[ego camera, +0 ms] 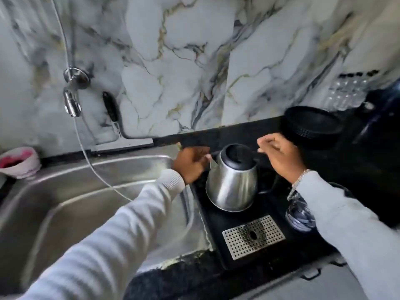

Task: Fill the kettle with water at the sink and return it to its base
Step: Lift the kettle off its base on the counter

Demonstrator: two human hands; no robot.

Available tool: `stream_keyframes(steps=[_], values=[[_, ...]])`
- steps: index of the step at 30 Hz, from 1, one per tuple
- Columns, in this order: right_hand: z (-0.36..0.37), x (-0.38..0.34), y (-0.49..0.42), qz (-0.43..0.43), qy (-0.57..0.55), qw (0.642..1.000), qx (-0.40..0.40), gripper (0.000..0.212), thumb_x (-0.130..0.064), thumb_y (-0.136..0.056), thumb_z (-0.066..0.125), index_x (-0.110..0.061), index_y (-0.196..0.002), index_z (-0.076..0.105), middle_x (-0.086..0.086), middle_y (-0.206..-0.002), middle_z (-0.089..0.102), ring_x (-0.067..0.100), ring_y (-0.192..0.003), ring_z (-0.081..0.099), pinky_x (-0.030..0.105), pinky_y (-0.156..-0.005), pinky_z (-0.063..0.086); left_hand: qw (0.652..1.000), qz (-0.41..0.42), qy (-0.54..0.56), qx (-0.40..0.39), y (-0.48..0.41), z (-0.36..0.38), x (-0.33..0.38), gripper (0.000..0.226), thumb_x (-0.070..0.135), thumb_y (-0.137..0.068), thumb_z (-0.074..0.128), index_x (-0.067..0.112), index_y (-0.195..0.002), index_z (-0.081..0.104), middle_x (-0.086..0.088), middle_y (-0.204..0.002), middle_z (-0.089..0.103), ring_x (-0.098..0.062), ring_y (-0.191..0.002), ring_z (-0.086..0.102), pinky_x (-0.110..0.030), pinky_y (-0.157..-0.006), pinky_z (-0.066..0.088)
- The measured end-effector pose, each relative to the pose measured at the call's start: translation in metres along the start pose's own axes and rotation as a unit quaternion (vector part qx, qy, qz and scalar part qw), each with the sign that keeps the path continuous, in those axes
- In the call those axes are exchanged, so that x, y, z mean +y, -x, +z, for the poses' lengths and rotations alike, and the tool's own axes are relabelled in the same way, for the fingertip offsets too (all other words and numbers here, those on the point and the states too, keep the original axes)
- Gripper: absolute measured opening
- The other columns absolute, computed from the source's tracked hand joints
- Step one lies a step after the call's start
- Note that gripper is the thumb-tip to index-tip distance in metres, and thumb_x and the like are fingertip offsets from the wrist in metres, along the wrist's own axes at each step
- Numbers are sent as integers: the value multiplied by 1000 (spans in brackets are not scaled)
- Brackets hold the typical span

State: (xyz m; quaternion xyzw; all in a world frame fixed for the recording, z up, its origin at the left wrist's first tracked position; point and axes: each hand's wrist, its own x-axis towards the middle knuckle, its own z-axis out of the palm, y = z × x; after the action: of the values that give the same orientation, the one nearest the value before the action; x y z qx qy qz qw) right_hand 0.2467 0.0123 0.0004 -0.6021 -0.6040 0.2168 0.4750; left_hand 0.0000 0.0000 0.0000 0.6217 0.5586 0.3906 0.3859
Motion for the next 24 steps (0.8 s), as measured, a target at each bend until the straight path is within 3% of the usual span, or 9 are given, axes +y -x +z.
stream_keyframes(steps=[3,5,7,8,10,13,16,20,24], values=[[-3,17,5,108,-79,991,-28,55,-55,-86,52,-3,-77,67,7,-70,65,18,-63,63,29,-61,47,998,-17,63,6,8,25,-14,32,20,-92,52,5,-118,62,-26,-119,66,-41,-108,62,-51,-99,48],[0,26,11,137,-122,983,-26,68,-64,-79,52,2,-66,64,11,-59,63,18,-52,61,27,-54,48,991,-27,126,46,20,41,-22,26,24,-91,51,20,-113,66,-12,-119,68,-26,-112,62,-49,-103,46],[2,31,15,152,-187,971,-14,58,-62,-76,57,-8,-53,62,7,-48,59,20,-44,55,25,-47,45,981,-39,168,93,27,55,-27,23,28,-88,51,38,-101,68,10,-109,69,-1,-105,60,-36,-102,44],[2,33,16,146,-206,968,-21,57,-61,-76,59,-11,-48,58,7,-43,54,22,-41,50,26,-45,42,978,-46,175,107,31,59,-25,27,28,-87,50,36,-106,68,9,-114,69,1,-110,57,-34,-104,42],[4,37,16,143,-218,965,-26,59,-58,-77,61,-13,-41,51,8,-36,45,26,-37,41,30,-43,35,971,-68,189,129,33,66,-23,44,26,-82,48,15,-123,61,-7,-131,62,-15,-127,52,-39,-113,37],[8,39,12,148,-227,962,-4,59,-51,-74,64,-8,-39,45,9,-32,37,27,-35,34,35,-46,29,964,-102,203,140,29,66,-12,54,22,-73,43,1,-119,59,-21,-134,56,-32,-130,47,-47,-115,34],[14,31,10,162,-259,952,6,55,-50,-69,69,-9,-40,45,7,-34,37,24,-34,32,34,-45,26,962,-86,205,156,35,55,-3,55,22,-72,42,6,-121,60,-14,-131,61,-25,-125,53,-41,-113,36],[32,1,-1,139,-292,946,2,51,-47,-65,71,-10,-41,47,8,-36,37,22,-33,30,28,-40,23,973,-12,154,172,34,20,9,30,29,-81,41,15,-94,64,2,-88,66,-11,-88,56,-33,-88,43],[67,-41,-14,110,-325,939,4,69,-45,-63,73,17,-60,44,15,-59,34,21,-39,28,24,-38,27,966,57,10,251,33,-17,20,58,41,-87,41,26,-143,32,5,-136,52,-12,-133,41,-28,-107,31]])
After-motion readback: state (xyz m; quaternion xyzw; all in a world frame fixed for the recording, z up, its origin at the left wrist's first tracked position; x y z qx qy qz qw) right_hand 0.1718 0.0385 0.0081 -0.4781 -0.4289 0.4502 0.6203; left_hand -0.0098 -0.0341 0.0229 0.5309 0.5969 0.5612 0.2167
